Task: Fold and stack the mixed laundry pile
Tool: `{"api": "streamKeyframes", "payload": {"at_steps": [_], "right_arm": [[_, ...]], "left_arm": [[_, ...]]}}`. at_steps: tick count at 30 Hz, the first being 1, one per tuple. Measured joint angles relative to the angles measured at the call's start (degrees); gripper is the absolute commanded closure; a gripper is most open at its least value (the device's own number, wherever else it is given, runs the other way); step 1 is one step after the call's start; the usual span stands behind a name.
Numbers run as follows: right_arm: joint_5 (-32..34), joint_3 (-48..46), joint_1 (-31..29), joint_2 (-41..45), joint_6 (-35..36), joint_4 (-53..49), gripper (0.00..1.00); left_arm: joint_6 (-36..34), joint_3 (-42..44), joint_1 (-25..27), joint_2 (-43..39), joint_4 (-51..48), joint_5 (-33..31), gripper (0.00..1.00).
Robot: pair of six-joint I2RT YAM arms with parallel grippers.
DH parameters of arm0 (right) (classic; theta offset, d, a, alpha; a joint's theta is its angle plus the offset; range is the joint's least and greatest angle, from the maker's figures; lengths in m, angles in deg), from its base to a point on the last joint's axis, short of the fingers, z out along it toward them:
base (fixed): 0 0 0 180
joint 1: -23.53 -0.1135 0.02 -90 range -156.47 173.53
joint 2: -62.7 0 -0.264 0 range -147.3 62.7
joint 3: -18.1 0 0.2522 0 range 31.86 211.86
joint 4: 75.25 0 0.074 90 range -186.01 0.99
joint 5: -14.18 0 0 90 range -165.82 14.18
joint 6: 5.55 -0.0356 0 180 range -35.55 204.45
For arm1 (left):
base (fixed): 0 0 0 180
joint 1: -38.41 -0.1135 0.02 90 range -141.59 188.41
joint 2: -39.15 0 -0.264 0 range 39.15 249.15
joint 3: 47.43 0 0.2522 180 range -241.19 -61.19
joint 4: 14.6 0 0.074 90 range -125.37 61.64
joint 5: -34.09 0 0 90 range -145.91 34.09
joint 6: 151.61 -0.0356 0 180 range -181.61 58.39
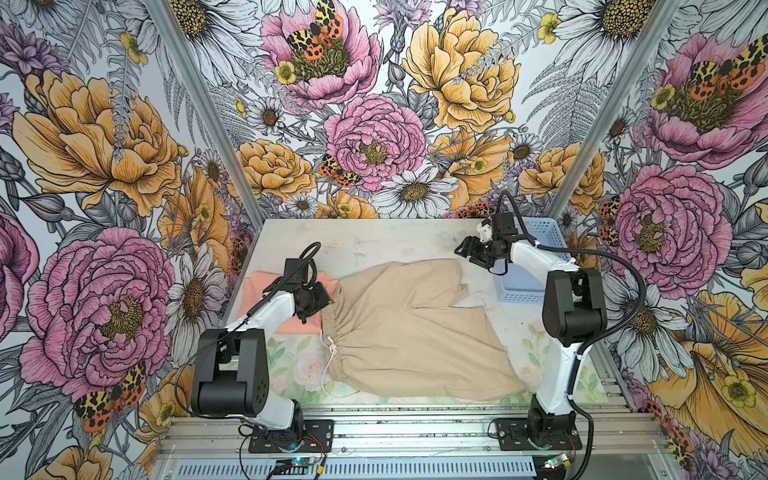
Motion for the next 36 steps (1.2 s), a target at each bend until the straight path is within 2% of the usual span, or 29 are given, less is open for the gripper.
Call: {"api": "streamKeyframes", "payload": {"at_steps": [3,5,9,16,23,26,29,31,34,35,36], "right_arm": [[-0.02,-0.02,0.00,0.00,0.00,0.02,0.30],[-0.17,-0.02,0.17,0.00,0.00,0.20,0.30],[-0.46,-0.02,0.37,-0.02,0.02,0.22,0.29],[-1.31,3.04,0.74,-3.39,0.04,0.26,0.29],[-4.92,8.26,0.37,-11.10,-0.55,0.72,0.37],[-6.95,9.86,-0.70,-13.11,-1.11,0.76,0.44],[-9.40,10.99,-1.97,-14.01,-1.88,0.81,0.57],[-10.99,11.74,-2.45,-14.19,-2.32,0.87,0.68],[-13.14,12.72,-3.10,-14.19,-3.15,1.29,0.93],[-13.57,12.83,-3.08,-14.19,-3.34,1.60,0.99],[-13.86,12.81,-2.91,-14.16,-3.98,1.95,1.00]], "left_arm": [[0.02,-0.02,0.11,0.33,0.00,0.00,0.71],[0.00,0.00,0.09,0.33,0.04,0.00,0.77],[-0.44,0.00,0.09,0.33,0.61,0.13,1.00],[-0.17,0.00,0.20,0.35,1.05,0.98,1.00],[-0.13,-0.04,0.20,-1.79,1.03,1.99,1.00],[-0.09,-0.55,0.20,-2.49,1.01,2.60,1.00],[0.04,-1.18,0.20,-2.67,1.03,3.06,1.00],[0.04,-1.40,0.22,-2.69,1.03,3.28,1.00],[0.04,-1.60,0.37,-2.69,1.03,3.58,1.00],[0.07,-1.64,0.46,-2.69,1.03,3.65,1.00],[0.07,-1.70,0.48,-2.69,1.01,3.67,1.00]]}}
